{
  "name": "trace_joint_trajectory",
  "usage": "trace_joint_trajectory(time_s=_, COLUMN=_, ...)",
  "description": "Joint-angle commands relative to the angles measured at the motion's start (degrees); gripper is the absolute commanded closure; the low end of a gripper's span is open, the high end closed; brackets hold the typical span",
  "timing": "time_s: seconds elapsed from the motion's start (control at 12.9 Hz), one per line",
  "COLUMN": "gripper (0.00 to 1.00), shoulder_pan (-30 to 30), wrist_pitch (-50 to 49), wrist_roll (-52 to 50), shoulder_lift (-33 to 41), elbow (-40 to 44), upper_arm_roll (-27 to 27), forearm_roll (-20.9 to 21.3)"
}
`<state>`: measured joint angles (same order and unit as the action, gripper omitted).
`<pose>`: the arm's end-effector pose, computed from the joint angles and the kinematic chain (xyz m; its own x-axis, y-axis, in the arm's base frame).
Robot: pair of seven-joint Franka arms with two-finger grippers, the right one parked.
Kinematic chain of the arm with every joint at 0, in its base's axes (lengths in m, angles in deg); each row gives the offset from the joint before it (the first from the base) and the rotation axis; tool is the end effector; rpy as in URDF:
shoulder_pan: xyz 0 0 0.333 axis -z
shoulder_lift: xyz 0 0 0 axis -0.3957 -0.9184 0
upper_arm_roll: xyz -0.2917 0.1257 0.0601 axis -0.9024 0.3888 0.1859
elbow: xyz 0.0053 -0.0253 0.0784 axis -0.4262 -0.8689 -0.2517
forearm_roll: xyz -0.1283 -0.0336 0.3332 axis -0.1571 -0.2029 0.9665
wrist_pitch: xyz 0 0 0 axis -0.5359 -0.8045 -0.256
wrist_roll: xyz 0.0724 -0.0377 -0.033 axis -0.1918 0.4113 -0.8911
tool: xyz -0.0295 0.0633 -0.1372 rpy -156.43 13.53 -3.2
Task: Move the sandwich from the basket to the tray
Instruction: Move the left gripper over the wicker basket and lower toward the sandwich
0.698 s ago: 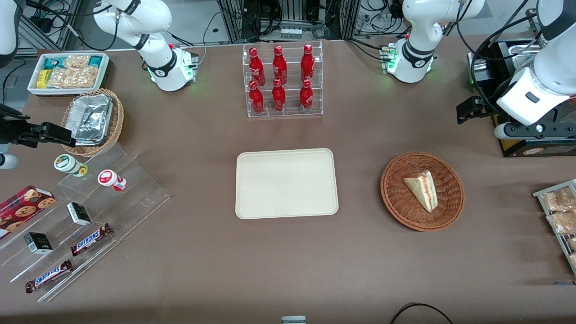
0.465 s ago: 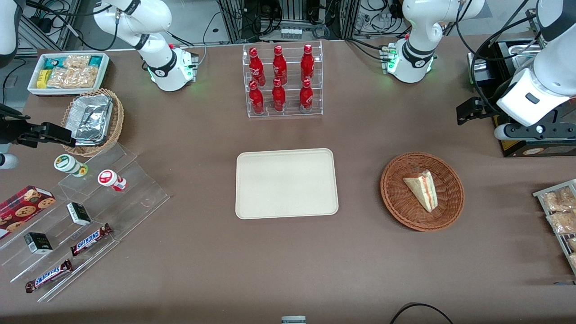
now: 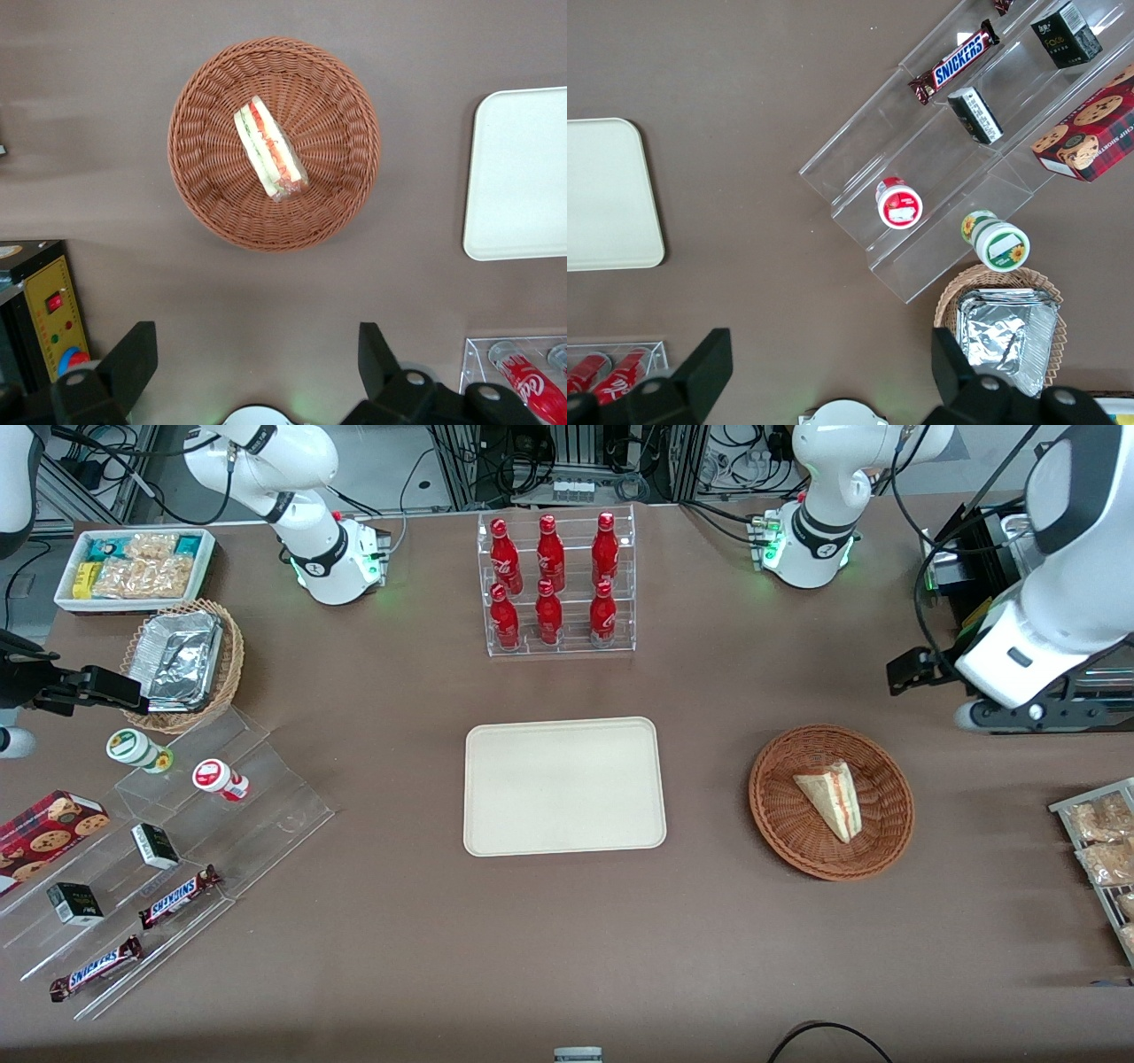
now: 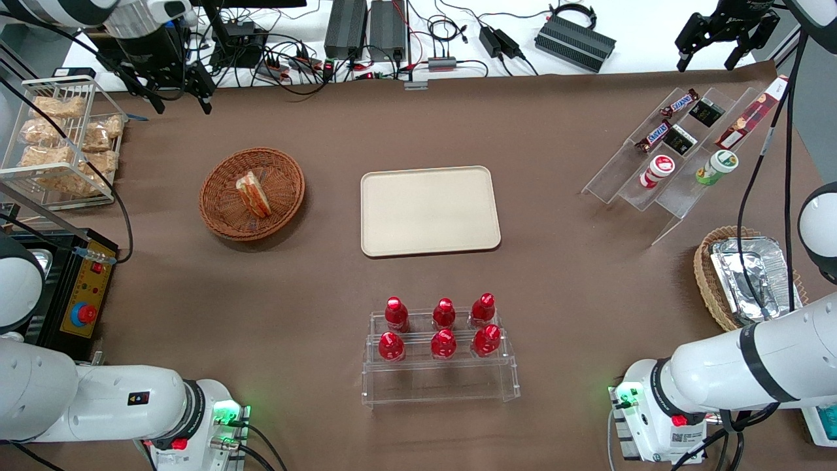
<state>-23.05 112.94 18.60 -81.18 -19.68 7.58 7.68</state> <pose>0.5103 -0.0655 0.5242 0.9890 -0.0251 -0.1456 -0.0280 -0.9994 -0.0177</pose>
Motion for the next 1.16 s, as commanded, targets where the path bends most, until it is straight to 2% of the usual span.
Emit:
trace_joint_trajectory(time_s=0.0, gripper=0.00, shoulder_pan=0.6, wrist_pitch=5.2, wrist_roll=0.6, shoulder_lift=0.8, elbow=-6.1, upper_arm_roll=0.4, forearm_roll=0.9)
trace_joint_trajectory(time_s=0.85, gripper=0.00, shoulder_pan=0.3, wrist_pitch=35.4, wrist_roll=-0.7, shoulder_lift=0.5, elbow=-28.4, upper_arm_roll=0.5, forearm_roll=0.9)
trace_joint_trajectory(time_s=1.09, gripper=0.00, shoulder_pan=0.2, wrist_pitch=42.0, wrist_roll=-7.9, shoulder_lift=-2.2, elbow=-30.7, upper_arm_roll=0.6, forearm_roll=0.9)
